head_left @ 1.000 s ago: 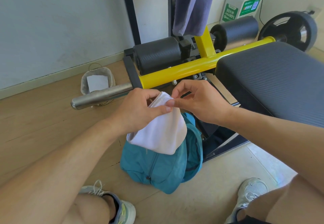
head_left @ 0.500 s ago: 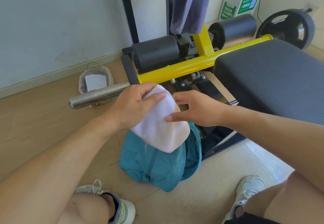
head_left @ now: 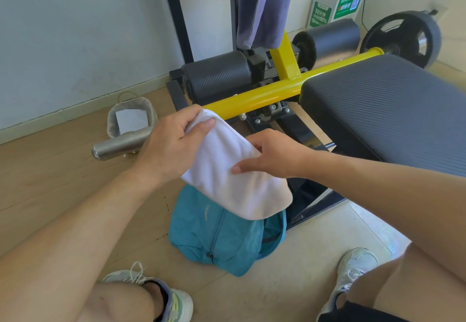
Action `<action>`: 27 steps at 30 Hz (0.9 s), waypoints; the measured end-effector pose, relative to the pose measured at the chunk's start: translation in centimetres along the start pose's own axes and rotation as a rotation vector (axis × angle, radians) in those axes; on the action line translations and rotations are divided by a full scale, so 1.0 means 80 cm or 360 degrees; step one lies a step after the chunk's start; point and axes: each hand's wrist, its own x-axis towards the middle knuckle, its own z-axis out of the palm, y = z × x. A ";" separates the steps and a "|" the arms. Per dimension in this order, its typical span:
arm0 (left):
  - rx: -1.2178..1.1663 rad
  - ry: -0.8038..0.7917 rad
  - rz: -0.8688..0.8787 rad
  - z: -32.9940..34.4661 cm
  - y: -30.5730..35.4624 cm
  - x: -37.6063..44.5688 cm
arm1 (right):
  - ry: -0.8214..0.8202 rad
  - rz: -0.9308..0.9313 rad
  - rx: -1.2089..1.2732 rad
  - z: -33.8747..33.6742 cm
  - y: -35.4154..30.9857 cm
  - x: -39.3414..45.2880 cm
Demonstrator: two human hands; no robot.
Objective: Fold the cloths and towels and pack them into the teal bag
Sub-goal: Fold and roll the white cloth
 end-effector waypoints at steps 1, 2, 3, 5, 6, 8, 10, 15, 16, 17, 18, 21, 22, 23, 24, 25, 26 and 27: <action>0.0001 0.0031 -0.0019 -0.001 -0.001 0.001 | 0.0009 0.0037 0.0002 -0.002 0.004 0.002; 0.0009 0.0067 -0.0040 -0.001 -0.003 0.002 | 0.0000 0.0083 -0.0015 -0.004 0.010 0.005; 0.0021 0.0101 -0.0067 -0.002 -0.005 0.003 | -0.0030 0.0135 -0.0052 -0.005 0.017 0.006; 0.0031 0.0191 -0.0126 -0.004 -0.010 0.006 | -0.0134 0.0250 -0.0170 -0.004 0.033 0.006; 0.0047 0.0242 -0.0155 -0.005 -0.013 0.007 | -0.0189 0.0300 -0.0230 -0.003 0.041 0.006; 0.0093 0.0303 -0.0233 -0.009 -0.020 0.011 | -0.0265 0.0346 -0.0335 -0.001 0.051 0.007; 0.0119 0.0337 -0.0339 -0.014 -0.029 0.015 | -0.0285 0.0359 -0.0383 0.000 0.056 0.009; 0.0056 0.0382 -0.0606 -0.017 -0.039 0.017 | -0.0191 0.0343 -0.0305 0.001 0.051 0.011; 0.0011 0.0373 -0.0683 -0.018 -0.040 0.018 | -0.0165 0.0316 -0.0298 0.002 0.048 0.010; -0.0061 0.0373 -0.0754 -0.018 -0.040 0.020 | -0.0132 0.0287 -0.0291 0.002 0.046 0.010; -0.0149 0.0374 -0.0828 -0.019 -0.040 0.021 | -0.0088 0.0264 -0.0284 0.002 0.045 0.009; -0.0225 0.0308 -0.0981 -0.017 -0.042 0.023 | 0.0075 0.0228 -0.0258 -0.006 0.040 0.010; -0.0158 0.0248 -0.1007 -0.016 -0.044 0.023 | 0.0125 0.0214 -0.0251 -0.010 0.038 0.009; -0.0071 0.0196 -0.1007 -0.015 -0.044 0.022 | 0.0174 0.0191 -0.0244 -0.015 0.034 0.007; 0.0030 0.0153 -0.1001 -0.015 -0.048 0.021 | 0.0224 0.0168 -0.0238 -0.020 0.030 0.005; 0.0150 0.0109 -0.0993 -0.015 -0.050 0.020 | 0.0271 0.0134 -0.0236 -0.024 0.024 0.002; 0.0241 0.0053 -0.0990 -0.016 -0.051 0.018 | 0.0306 0.0089 -0.0248 -0.029 0.018 -0.002; 0.0285 -0.0017 -0.0982 -0.016 -0.052 0.016 | 0.0327 0.0034 -0.0280 -0.032 0.013 -0.006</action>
